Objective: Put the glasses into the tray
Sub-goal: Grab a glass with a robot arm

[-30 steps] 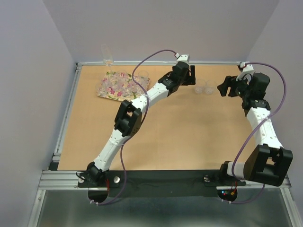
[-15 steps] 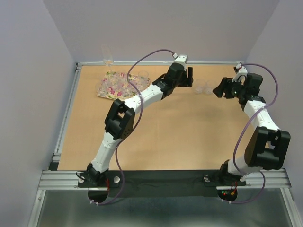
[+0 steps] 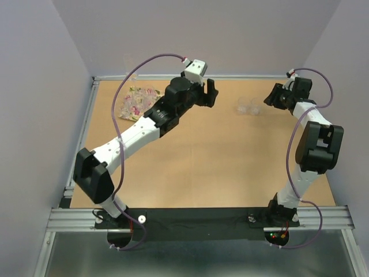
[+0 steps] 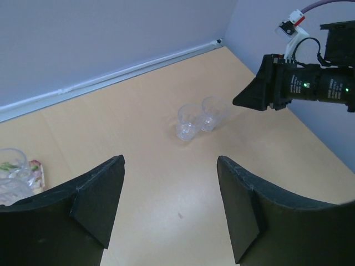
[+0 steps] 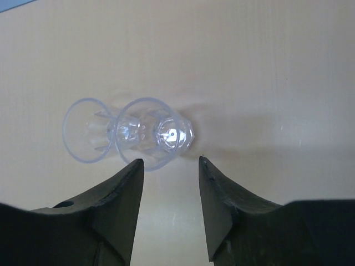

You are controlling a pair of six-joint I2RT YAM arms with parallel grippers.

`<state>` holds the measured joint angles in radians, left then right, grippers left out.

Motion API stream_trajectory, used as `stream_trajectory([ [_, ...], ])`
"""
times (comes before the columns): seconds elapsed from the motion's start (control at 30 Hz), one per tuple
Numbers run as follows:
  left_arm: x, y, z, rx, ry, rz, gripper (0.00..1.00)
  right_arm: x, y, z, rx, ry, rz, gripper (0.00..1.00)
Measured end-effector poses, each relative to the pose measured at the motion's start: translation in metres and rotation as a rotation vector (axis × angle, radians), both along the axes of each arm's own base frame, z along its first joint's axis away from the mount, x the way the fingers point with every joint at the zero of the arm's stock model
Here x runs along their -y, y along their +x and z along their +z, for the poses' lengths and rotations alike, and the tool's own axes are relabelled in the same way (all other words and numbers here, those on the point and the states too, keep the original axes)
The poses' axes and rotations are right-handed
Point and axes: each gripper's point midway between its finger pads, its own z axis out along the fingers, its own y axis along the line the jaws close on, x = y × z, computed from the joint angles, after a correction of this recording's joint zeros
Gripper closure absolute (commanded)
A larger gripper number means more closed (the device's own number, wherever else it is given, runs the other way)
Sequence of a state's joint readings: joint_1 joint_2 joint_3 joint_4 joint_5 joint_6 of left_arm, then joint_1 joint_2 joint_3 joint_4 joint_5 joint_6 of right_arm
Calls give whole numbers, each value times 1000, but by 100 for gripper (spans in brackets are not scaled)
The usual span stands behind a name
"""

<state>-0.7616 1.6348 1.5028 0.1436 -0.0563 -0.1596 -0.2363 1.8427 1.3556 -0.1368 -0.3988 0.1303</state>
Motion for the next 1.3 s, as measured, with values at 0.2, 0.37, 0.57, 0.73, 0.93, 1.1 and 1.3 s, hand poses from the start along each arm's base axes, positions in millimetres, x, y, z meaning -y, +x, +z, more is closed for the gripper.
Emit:
stream_trajectory([
  [0.2,-42,-37,-2,24,24,8,19,9,26,-7,-15,-4,-18,59],
  [0.37,-76,-67,-21,8,37,33,18,12,41,-4,-11,0,-19,62],
  [0.57,-105,-96,-31,-3,-6,53,18,7,39,-17,-52,11,-8,63],
  [0.73,-122,-112,-34,-5,-50,71,18,-2,35,-28,-90,17,11,63],
  [0.93,-135,-125,-39,-17,-94,86,18,-8,33,-41,-123,11,23,71],
  [1.1,-141,-132,-42,-29,-127,94,17,-9,29,-57,-166,-2,23,90],
  [1.3,-144,-138,-47,-52,-163,93,5,-5,26,-61,-184,-24,18,100],
])
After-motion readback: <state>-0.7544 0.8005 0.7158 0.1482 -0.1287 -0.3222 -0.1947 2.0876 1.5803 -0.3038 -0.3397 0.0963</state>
